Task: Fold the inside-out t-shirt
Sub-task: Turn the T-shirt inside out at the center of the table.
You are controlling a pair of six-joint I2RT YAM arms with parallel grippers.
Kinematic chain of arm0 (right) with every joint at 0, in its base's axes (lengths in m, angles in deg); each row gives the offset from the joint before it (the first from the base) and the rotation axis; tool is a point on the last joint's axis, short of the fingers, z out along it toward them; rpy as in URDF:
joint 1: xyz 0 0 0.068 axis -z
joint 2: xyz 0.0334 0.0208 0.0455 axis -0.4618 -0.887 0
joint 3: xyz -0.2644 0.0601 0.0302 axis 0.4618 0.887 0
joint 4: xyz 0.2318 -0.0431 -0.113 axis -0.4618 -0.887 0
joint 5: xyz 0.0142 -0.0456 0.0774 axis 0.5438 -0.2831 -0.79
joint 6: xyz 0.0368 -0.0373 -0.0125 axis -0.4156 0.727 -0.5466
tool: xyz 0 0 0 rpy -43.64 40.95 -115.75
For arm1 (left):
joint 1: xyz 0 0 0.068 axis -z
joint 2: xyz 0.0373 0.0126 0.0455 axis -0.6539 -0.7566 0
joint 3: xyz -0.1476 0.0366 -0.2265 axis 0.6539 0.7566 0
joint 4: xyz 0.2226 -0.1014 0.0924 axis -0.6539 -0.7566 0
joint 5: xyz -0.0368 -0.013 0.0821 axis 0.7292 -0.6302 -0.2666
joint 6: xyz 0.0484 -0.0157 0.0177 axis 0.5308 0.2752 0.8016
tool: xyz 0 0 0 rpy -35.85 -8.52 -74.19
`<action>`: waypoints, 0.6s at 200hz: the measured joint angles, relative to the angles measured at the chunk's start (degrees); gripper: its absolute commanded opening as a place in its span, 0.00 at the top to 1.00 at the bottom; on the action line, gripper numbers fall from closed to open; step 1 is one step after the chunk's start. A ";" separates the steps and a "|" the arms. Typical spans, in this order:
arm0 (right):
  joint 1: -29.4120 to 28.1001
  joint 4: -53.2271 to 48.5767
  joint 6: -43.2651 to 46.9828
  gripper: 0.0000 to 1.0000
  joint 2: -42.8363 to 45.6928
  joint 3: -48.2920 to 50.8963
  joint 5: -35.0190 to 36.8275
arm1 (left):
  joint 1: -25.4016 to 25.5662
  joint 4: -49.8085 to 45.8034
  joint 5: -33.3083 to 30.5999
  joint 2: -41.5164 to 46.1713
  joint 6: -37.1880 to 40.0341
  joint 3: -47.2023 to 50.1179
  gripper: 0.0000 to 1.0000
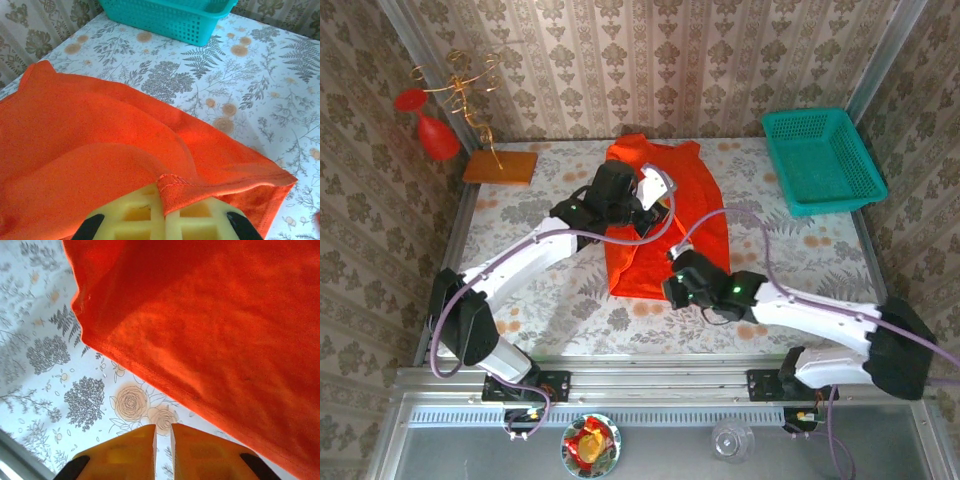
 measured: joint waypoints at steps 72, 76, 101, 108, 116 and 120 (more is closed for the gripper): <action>-0.46 20.76 -3.54 0.88 -24.96 -5.14 11.89 | 0.52 -5.05 2.23 3.34 -0.72 -1.60 1.00; -0.11 21.97 -3.37 0.87 -25.75 -5.64 12.28 | 0.68 -5.27 2.38 3.69 -0.72 -1.70 1.00; 3.65 28.98 -2.86 0.85 -29.59 -7.91 13.81 | 1.99 -6.93 3.28 5.77 -0.72 -3.30 1.00; 5.07 30.29 -2.71 0.83 -30.51 -8.68 13.92 | 2.32 -7.34 3.45 6.16 -0.72 -3.76 1.00; 6.71 31.41 -2.80 0.80 -31.43 -9.68 13.92 | 2.71 -8.15 3.56 6.56 -0.72 -4.28 1.00; 7.69 32.04 -2.69 0.78 -32.00 -10.32 13.79 | 2.95 -8.41 3.58 6.75 -0.72 -4.46 1.00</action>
